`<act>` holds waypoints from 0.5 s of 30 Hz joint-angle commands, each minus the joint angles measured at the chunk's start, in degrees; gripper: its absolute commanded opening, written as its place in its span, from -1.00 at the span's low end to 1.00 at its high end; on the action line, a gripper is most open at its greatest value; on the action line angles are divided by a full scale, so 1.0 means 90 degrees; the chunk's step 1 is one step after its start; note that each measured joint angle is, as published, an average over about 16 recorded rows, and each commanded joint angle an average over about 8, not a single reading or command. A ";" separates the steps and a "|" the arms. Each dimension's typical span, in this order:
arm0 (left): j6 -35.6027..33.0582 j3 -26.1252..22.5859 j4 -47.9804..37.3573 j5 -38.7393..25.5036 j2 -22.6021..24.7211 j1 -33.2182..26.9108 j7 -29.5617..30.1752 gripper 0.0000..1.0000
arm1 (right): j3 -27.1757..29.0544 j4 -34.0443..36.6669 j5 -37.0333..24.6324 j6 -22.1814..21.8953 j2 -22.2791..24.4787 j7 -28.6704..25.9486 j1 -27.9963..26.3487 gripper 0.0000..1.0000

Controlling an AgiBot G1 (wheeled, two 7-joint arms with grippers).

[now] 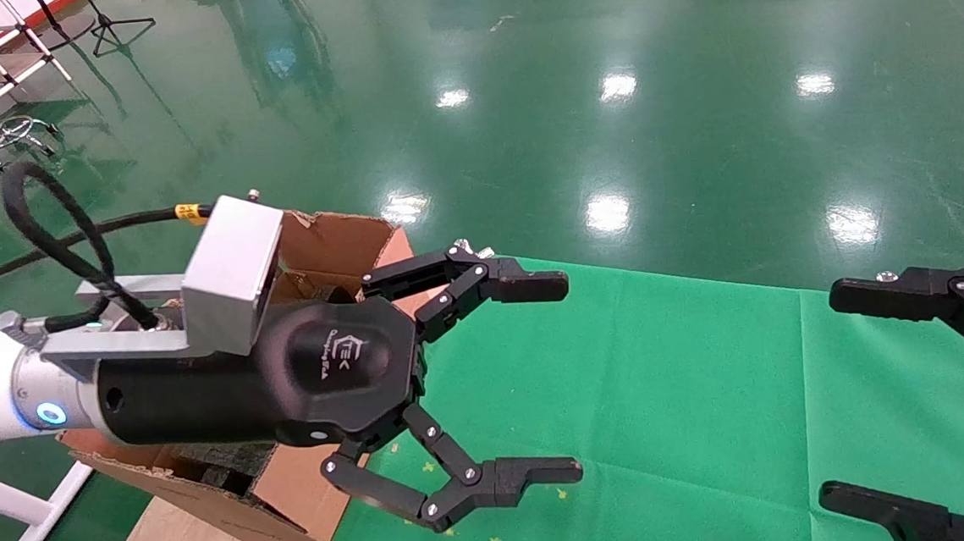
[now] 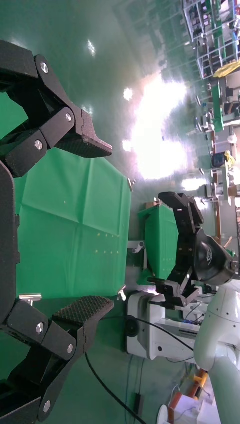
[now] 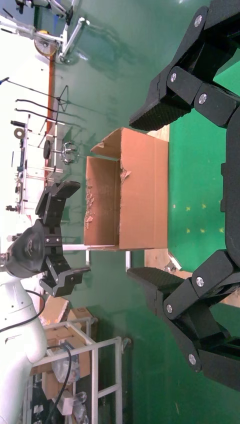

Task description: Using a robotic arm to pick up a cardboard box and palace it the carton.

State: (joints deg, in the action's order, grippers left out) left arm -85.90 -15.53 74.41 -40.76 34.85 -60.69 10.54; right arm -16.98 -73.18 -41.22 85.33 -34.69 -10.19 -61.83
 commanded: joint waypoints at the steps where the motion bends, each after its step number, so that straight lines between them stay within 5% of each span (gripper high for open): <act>1: 0.0005 -0.0014 -0.0024 -0.0030 0.0004 -0.0025 0.0007 1.00 | 0.0000 0.0000 0.0000 0.0000 0.0000 0.0000 0.0000 1.00; 15: 0.0023 -0.0053 -0.0092 -0.0114 0.0016 -0.0091 0.0028 1.00 | 0.0000 -0.0001 0.0000 0.0001 0.0000 0.0000 0.0000 1.00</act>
State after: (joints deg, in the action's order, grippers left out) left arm -85.70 -16.00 73.60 -41.77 34.99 -61.49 10.79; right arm -16.98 -73.19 -41.22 85.34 -34.69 -10.19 -61.83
